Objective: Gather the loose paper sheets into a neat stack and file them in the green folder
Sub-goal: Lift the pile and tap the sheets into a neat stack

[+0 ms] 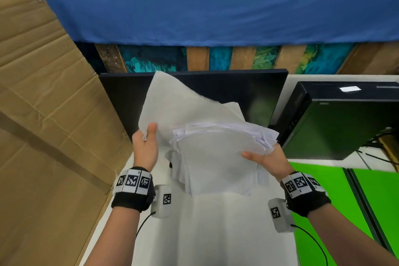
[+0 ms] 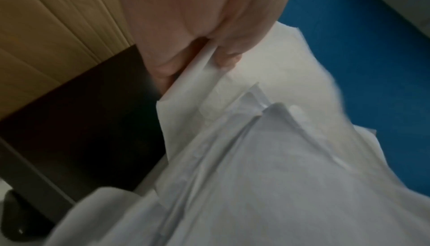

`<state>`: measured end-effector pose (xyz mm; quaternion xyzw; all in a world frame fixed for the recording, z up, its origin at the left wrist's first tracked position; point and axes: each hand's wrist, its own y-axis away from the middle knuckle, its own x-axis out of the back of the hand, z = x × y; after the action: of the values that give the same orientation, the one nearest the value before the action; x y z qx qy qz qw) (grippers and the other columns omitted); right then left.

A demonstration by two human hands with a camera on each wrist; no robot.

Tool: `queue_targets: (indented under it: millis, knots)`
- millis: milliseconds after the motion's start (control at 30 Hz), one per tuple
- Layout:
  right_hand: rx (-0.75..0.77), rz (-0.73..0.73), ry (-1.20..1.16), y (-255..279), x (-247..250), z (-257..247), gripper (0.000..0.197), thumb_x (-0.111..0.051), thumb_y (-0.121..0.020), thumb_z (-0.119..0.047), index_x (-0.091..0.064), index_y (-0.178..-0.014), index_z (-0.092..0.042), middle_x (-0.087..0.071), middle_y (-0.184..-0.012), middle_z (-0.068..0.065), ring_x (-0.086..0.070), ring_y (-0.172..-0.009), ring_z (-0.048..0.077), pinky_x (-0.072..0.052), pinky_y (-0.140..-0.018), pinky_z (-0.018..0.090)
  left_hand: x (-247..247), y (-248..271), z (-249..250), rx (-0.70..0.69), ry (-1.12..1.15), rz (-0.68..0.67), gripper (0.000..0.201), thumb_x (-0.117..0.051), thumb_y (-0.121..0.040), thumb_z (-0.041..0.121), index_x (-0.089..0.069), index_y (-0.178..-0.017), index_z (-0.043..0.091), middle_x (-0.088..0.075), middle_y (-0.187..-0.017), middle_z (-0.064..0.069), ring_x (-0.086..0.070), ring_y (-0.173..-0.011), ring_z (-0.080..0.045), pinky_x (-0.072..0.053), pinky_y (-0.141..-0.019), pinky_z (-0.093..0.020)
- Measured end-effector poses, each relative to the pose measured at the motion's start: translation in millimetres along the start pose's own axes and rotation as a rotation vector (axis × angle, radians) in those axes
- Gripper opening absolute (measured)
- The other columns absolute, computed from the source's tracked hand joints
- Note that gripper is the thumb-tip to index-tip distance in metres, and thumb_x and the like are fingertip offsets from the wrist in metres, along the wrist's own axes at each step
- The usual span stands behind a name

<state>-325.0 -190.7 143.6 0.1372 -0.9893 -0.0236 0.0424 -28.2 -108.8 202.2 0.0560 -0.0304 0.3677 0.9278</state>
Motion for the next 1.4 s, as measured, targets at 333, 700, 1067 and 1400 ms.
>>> queue_targets:
  millis: [333,700,1067,1400]
  knots:
    - [0.037,0.016,0.13,-6,-2,6,0.034,-0.08,-0.072,-0.008,-0.071,-0.105,-0.005,-0.075,-0.102,0.009,-0.07,-0.099,0.02,-0.055,-0.089,0.033,-1,18,-3,-0.311,-0.341,-0.27,0.029,-0.049,-0.097,0.018,-0.059,-0.122,0.009,-0.063,-0.113,0.0,-0.059,-0.107,-0.018,-0.049,-0.096,-0.036]
    - [0.112,0.187,-0.086,-4,0,-22,0.014,-0.062,-0.087,-0.001,-0.065,-0.099,-0.008,-0.072,-0.077,-0.009,-0.07,-0.066,-0.004,-0.053,-0.058,0.011,2,2,-28,0.036,-0.152,-0.514,0.08,-0.076,-0.047,0.036,-0.046,-0.12,0.026,-0.059,-0.115,0.013,-0.055,-0.113,-0.005,-0.043,-0.099,-0.029]
    - [0.285,0.172,-0.176,7,-12,-59,0.026,-0.069,-0.08,-0.003,-0.066,-0.099,-0.019,-0.076,-0.092,-0.009,-0.072,-0.089,0.007,-0.057,-0.077,0.022,-26,28,-9,0.147,-0.237,-0.43,0.065,-0.072,-0.067,0.057,-0.062,-0.121,0.023,-0.062,-0.129,0.001,-0.055,-0.124,-0.019,-0.041,-0.109,-0.034]
    - [0.129,-0.017,0.077,1,-4,-24,0.049,-0.081,-0.067,-0.002,-0.067,-0.112,-0.013,-0.07,-0.104,-0.007,-0.066,-0.095,-0.003,-0.05,-0.078,0.009,-24,30,11,-0.052,0.188,-0.25,0.047,-0.081,-0.07,0.028,-0.054,-0.107,0.016,-0.065,-0.1,0.008,-0.064,-0.089,-0.006,-0.052,-0.068,-0.015]
